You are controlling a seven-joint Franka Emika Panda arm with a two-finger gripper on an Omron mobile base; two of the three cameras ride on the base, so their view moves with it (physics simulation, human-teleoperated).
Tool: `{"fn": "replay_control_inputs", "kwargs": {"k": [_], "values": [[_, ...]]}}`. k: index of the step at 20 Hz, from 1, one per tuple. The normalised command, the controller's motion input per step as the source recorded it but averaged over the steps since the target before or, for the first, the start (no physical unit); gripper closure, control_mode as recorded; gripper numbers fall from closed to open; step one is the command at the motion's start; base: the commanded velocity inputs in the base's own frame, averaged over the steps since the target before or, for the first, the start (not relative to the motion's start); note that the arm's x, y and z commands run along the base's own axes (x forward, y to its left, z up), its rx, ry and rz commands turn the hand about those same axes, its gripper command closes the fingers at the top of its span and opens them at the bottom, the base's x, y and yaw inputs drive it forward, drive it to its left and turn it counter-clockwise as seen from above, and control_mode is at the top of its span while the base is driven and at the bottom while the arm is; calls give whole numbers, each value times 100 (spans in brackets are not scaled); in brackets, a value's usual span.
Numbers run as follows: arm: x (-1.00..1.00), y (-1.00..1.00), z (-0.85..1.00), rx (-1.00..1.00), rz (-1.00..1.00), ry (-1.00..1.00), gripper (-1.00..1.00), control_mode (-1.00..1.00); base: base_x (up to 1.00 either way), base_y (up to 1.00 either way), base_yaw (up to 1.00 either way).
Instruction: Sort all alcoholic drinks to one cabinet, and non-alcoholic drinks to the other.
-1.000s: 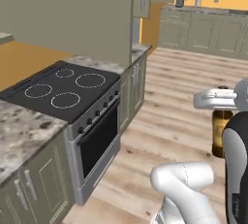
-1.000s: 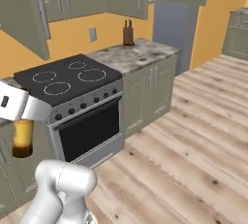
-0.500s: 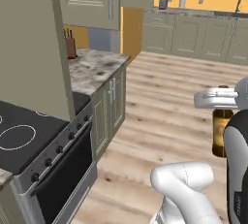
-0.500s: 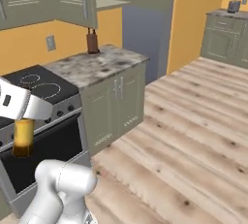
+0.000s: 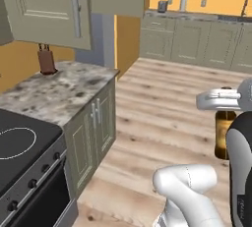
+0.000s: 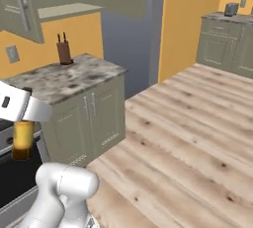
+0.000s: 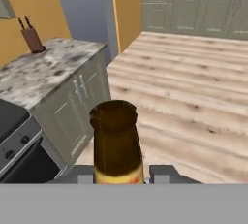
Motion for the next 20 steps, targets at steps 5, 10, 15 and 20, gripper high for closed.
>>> {"fn": "replay_control_inputs", "kwargs": {"k": [5,10,15,20], "values": [[0,0,0,0,0,0,100,100,100,-52,26],[0,0,0,0,0,0,100,100,100,-42,36],[0,0,0,0,0,0,100,100,100,-39,45],[0,0,0,0,0,0,100,100,100,-17,49]]}}
